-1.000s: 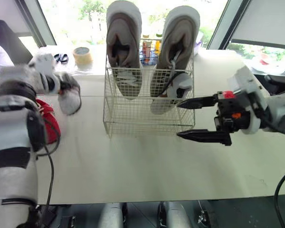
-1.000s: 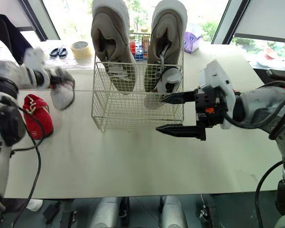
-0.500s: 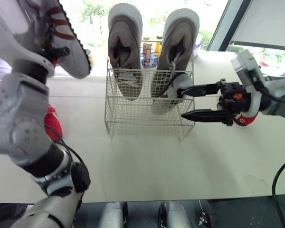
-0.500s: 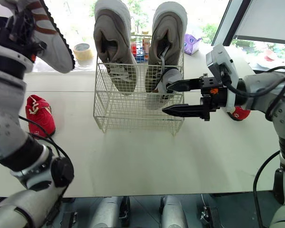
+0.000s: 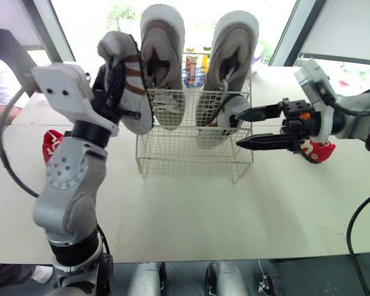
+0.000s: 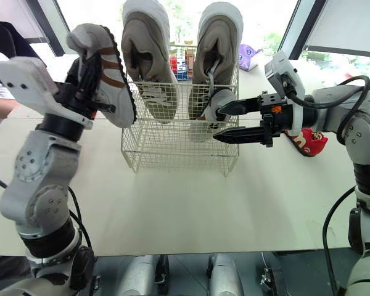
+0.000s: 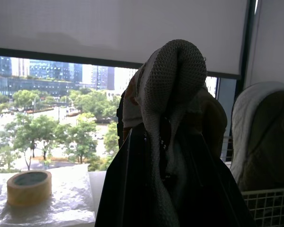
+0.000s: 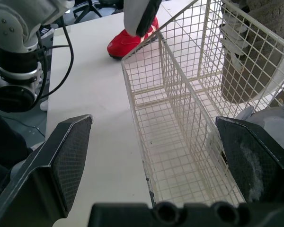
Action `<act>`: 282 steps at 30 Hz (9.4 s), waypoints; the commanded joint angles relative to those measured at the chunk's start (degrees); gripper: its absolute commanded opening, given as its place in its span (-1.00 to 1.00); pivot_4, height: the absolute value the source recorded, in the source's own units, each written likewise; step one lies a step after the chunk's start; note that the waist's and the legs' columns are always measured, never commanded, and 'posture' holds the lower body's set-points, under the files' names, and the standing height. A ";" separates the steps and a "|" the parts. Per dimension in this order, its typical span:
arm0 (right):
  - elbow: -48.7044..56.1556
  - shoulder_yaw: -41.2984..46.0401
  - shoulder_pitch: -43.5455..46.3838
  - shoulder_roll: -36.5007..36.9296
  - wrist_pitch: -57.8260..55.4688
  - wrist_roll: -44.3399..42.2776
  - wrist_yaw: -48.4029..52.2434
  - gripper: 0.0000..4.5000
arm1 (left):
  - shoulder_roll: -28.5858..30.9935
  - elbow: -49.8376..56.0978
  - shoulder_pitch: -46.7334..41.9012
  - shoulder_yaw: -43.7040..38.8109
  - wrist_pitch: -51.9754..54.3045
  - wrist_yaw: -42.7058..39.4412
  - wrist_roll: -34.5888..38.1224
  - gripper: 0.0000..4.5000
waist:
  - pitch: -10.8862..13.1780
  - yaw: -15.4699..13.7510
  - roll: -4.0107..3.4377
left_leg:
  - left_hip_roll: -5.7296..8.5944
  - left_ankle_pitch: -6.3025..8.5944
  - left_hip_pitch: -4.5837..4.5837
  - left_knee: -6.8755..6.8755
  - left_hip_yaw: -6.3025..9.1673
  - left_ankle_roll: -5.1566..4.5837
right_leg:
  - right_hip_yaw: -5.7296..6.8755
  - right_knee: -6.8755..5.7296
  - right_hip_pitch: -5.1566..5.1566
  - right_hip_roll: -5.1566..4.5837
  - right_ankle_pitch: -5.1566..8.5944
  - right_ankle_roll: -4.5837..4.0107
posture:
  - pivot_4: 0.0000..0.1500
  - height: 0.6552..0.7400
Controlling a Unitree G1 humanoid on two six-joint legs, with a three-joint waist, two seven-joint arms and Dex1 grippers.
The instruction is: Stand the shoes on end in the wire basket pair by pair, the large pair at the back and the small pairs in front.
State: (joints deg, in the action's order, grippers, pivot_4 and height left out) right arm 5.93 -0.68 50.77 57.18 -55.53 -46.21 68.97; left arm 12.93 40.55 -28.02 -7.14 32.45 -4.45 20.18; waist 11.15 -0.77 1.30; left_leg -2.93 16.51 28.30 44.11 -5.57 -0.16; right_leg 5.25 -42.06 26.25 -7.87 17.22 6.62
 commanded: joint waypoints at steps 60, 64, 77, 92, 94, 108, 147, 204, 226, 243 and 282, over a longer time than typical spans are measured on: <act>15.64 14.41 -20.41 3.34 -5.17 -12.40 -14.81 1.00 | 2.98 -6.30 3.13 -0.83 7.39 -13.46 13.03 0.78 | -0.25 -0.01 -0.39 | -0.03 0.06 -0.03 0.00 0.36 -0.12 | 0.06 0.06 -0.11 0.08 0.00 -0.01 | 1.00 -0.71; 15.14 13.73 -20.62 3.35 -4.39 -11.20 -13.75 1.00 | 5.36 -4.12 2.60 -6.79 15.15 -12.79 25.68 0.78 | -0.25 0.01 -0.39 | -0.03 0.06 -0.04 0.01 0.41 -0.11 | 0.07 0.07 -0.16 0.08 0.00 -0.01 | 1.00 -0.71; 7.55 19.00 -25.88 6.62 -2.47 -4.21 -13.27 1.00 | 29.34 -11.75 6.76 -19.98 23.84 -21.00 56.38 1.00 | -0.24 -0.25 -0.40 | 0.00 0.03 -0.09 0.01 0.46 -0.05 | 0.11 0.14 -0.29 0.08 0.02 -0.03 | 1.00 -0.71; -3.81 35.82 -41.59 -6.13 12.38 6.45 -27.77 1.00 | 36.40 0.56 22.45 -18.12 22.85 -20.48 73.30 1.00 | -0.27 0.00 -0.63 | -0.04 -0.02 -0.89 -0.58 0.42 0.09 | 0.16 0.65 -1.02 0.13 0.02 -0.04 | 1.00 -0.71; -5.45 35.98 -44.38 -4.82 13.96 9.15 -27.11 1.00 | 35.92 4.51 23.96 -13.88 22.06 -20.30 73.62 1.00 | -0.31 -0.24 -0.73 | 0.02 0.02 -0.88 -0.53 0.40 0.02 | 0.15 0.69 -1.07 0.06 0.02 -0.05 | 1.00 -0.71; -22.50 31.94 -42.43 -5.23 27.52 18.06 -24.09 1.00 | 33.95 7.59 22.67 0.28 17.65 -21.65 62.71 1.00 | -0.77 0.09 -1.52 | 0.02 0.05 -0.92 -0.53 0.34 -0.03 | 0.13 0.72 -1.07 0.15 0.04 -0.07 | 1.00 -0.71; -78.28 20.69 -4.64 -12.31 56.77 33.37 -27.75 -0.36 | 42.66 2.18 17.27 -6.11 17.11 -18.32 70.68 1.00 | -0.74 0.81 -1.54 | 0.01 0.02 -0.86 -0.39 0.36 0.01 | 0.10 0.65 -1.04 0.14 0.03 -0.06 | 1.00 -0.71; -3.53 0.09 16.96 -8.67 51.97 25.20 4.54 -0.38 | 24.45 -51.40 -37.50 -1.49 31.66 -45.14 49.03 -0.27 | -0.12 1.05 -1.31 | 0.06 -0.05 -0.89 -0.81 -0.20 0.10 | -0.14 0.69 -0.75 0.14 0.00 0.12 | 1.00 -0.71; 9.16 24.66 4.80 -44.11 12.20 -31.12 -58.31 0.98 | -4.13 -29.04 -23.16 -16.57 8.41 -7.30 68.04 -0.89 | -0.24 1.23 -1.03 | 0.07 -0.07 -0.80 -0.64 0.01 0.12 | -0.06 0.52 -0.79 0.09 -0.03 0.08 | 1.00 -0.71; 7.12 18.01 9.58 -44.72 17.75 -28.74 -58.33 0.98 | 1.30 -33.11 -23.10 -10.50 8.81 -13.60 62.05 -0.89 | -0.25 1.41 -1.01 | 0.07 -0.03 -0.74 -0.70 0.01 0.05 | -0.05 0.62 -0.74 0.16 -0.03 0.08 | 1.00 -0.71; 5.43 13.29 2.73 -6.44 9.01 -15.75 -20.47 -0.76 | 22.96 -7.35 -2.00 -12.30 14.74 11.73 77.47 0.66 | -0.21 1.81 -1.00 | -0.02 0.05 -0.94 -0.99 0.17 -0.07 | -0.10 0.92 -0.84 0.12 -0.04 0.04 | 1.00 -0.71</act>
State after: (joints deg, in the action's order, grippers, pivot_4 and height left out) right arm 8.89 13.17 53.28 49.88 -47.60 -63.53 45.86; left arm 33.76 30.56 -31.08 -17.05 47.34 5.17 93.40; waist 10.94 1.04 0.31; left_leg -2.95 16.56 27.35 43.10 -5.39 -0.23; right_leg 5.15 -41.16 25.44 -7.74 17.17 6.64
